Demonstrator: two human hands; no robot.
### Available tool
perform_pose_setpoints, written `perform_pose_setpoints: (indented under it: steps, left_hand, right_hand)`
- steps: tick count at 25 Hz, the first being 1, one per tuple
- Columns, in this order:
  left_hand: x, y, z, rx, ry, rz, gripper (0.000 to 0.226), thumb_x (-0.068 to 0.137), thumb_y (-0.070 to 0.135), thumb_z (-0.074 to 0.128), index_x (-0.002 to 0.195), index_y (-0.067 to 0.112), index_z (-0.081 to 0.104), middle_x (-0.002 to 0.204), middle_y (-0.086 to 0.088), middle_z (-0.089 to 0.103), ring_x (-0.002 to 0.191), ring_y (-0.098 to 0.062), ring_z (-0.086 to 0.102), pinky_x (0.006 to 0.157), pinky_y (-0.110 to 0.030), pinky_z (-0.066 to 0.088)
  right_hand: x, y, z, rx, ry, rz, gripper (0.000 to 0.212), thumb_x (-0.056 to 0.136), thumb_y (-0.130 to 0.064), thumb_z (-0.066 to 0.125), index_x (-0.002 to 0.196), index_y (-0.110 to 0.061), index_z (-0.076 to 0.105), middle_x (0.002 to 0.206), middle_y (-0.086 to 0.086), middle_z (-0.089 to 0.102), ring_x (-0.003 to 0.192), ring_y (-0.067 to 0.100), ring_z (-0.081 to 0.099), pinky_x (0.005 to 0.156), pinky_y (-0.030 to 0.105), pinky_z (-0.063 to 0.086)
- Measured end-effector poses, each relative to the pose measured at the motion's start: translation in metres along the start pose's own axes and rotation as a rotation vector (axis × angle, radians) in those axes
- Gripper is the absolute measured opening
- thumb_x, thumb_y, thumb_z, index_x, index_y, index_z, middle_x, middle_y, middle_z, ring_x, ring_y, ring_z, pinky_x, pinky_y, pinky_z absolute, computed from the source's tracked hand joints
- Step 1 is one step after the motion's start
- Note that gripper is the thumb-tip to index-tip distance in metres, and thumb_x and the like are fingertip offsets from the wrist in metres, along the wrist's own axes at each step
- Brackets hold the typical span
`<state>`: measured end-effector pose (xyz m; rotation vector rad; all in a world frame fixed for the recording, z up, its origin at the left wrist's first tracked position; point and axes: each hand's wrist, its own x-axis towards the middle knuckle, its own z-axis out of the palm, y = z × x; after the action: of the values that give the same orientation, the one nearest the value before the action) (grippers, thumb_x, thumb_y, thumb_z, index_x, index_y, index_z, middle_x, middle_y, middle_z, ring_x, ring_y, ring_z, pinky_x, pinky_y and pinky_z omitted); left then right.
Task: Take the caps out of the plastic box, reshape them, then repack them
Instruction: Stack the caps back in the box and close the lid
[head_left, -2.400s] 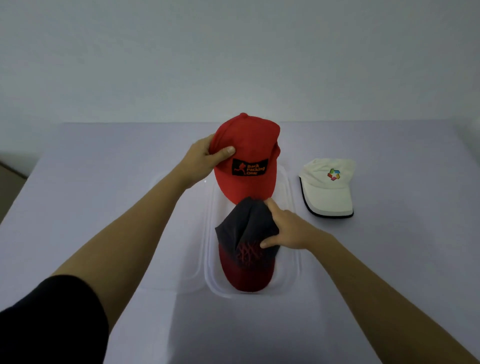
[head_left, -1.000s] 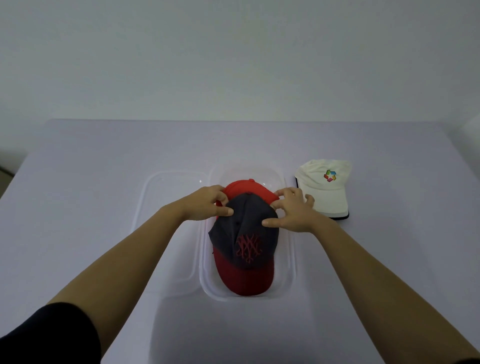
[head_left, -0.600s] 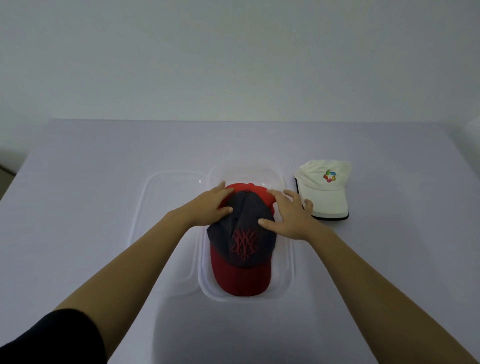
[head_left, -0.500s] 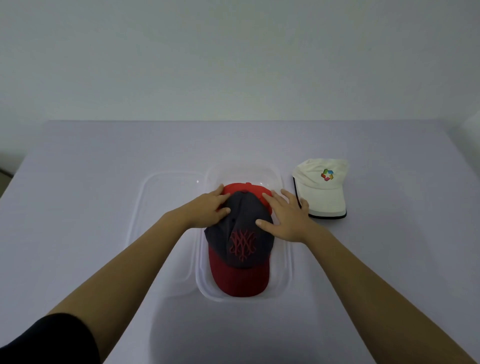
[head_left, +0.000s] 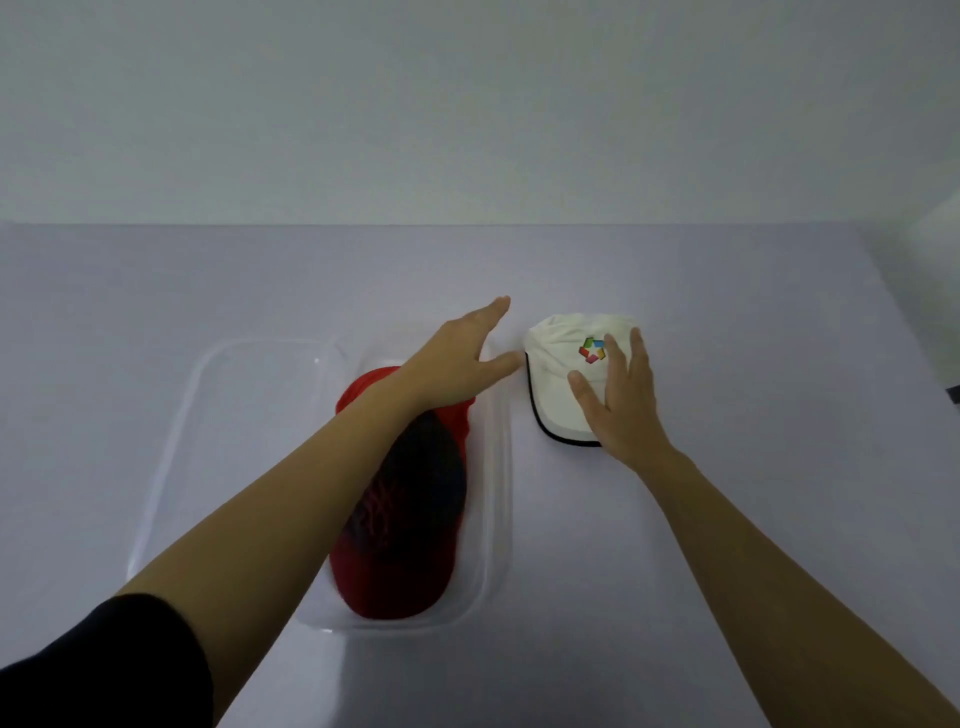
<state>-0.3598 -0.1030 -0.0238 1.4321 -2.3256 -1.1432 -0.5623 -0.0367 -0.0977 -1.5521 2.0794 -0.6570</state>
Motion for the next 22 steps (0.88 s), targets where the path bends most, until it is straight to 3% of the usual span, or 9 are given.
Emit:
perform_pose_setpoints:
  steps: [5, 7, 9, 12, 14, 16, 19, 22]
  left_hand:
    - [0.074, 0.026, 0.038, -0.101, -0.043, -0.128, 0.095, 0.080, 0.040, 0.071, 0.150, 0.018, 0.012, 0.158, -0.001, 0.020, 0.143, -0.018, 0.022, 0.112, -0.030, 0.021]
    - [0.096, 0.023, 0.048, -0.238, -0.113, -0.222, 0.101, 0.073, 0.036, 0.078, 0.149, 0.023, 0.013, 0.155, 0.000, 0.025, 0.139, -0.020, 0.029, 0.107, -0.031, 0.028]
    - [0.110, 0.019, 0.057, -0.274, -0.205, -0.296, 0.093, 0.070, 0.032, 0.081, 0.145, 0.026, 0.027, 0.144, 0.000, 0.039, 0.127, -0.020, 0.041, 0.097, -0.029, 0.039]
    - [0.121, 0.012, 0.064, -0.366, -0.253, -0.337, 0.049, 0.072, 0.023, 0.080, 0.117, 0.020, 0.062, 0.109, 0.000, 0.064, 0.099, -0.017, 0.058, 0.073, -0.027, 0.047]
    - [0.126, 0.010, 0.066, -0.439, -0.279, -0.347, 0.031, 0.073, 0.018, 0.079, 0.102, 0.017, 0.069, 0.098, -0.002, 0.069, 0.092, -0.018, 0.064, 0.073, -0.029, 0.050]
    - [0.127, 0.012, 0.066, -0.432, -0.321, -0.335, 0.026, 0.075, 0.017, 0.077, 0.100, 0.014, 0.070, 0.100, -0.006, 0.070, 0.091, -0.018, 0.064, 0.077, -0.032, 0.051]
    - [0.125, 0.017, 0.062, -0.437, -0.348, -0.289, 0.027, 0.076, 0.015, 0.076, 0.101, 0.008, 0.070, 0.107, -0.013, 0.070, 0.098, -0.027, 0.065, 0.089, -0.040, 0.052]
    - [0.118, 0.024, 0.049, -0.432, -0.344, -0.252, 0.030, 0.076, 0.018, 0.077, 0.103, 0.007, 0.070, 0.112, -0.015, 0.069, 0.108, -0.033, 0.062, 0.095, -0.049, 0.048]
  right_hand:
    - [0.025, 0.061, -0.026, 0.096, -0.186, 0.101, 0.118, 0.066, -0.051, 0.076, 0.148, -0.019, -0.001, 0.158, 0.005, -0.006, 0.146, 0.021, -0.005, 0.117, 0.042, 0.007]
    - [0.031, 0.079, -0.023, 0.148, -0.291, 0.077, 0.127, 0.055, -0.055, 0.081, 0.147, -0.025, -0.001, 0.158, -0.001, 0.004, 0.145, 0.020, 0.004, 0.117, 0.044, 0.014]
    - [0.037, 0.088, -0.018, 0.215, -0.313, 0.061, 0.129, 0.045, -0.063, 0.082, 0.145, -0.031, 0.008, 0.152, -0.006, 0.023, 0.140, 0.018, 0.023, 0.113, 0.046, 0.027]
    - [0.038, 0.093, -0.012, 0.254, -0.306, 0.068, 0.124, 0.041, -0.060, 0.085, 0.141, -0.034, 0.016, 0.144, -0.010, 0.033, 0.133, 0.015, 0.029, 0.110, 0.041, 0.030]
    - [0.040, 0.093, -0.013, 0.288, -0.293, 0.072, 0.122, 0.042, -0.048, 0.089, 0.141, -0.030, 0.021, 0.138, -0.012, 0.037, 0.128, 0.012, 0.031, 0.106, 0.035, 0.030]
    - [0.042, 0.088, -0.015, 0.413, -0.293, 0.107, 0.116, 0.041, -0.034, 0.092, 0.137, -0.026, 0.029, 0.129, -0.014, 0.042, 0.120, 0.006, 0.038, 0.101, 0.031, 0.036]
    - [0.043, 0.087, -0.017, 0.773, -0.279, 0.275, 0.108, 0.047, -0.021, 0.091, 0.138, -0.019, 0.033, 0.134, -0.005, 0.050, 0.120, 0.013, 0.052, 0.101, 0.040, 0.045]
    - [0.040, 0.085, -0.025, 1.077, -0.286, 0.351, 0.074, 0.068, -0.012, 0.080, 0.133, -0.013, 0.045, 0.131, 0.008, 0.058, 0.118, 0.023, 0.057, 0.102, 0.044, 0.045]
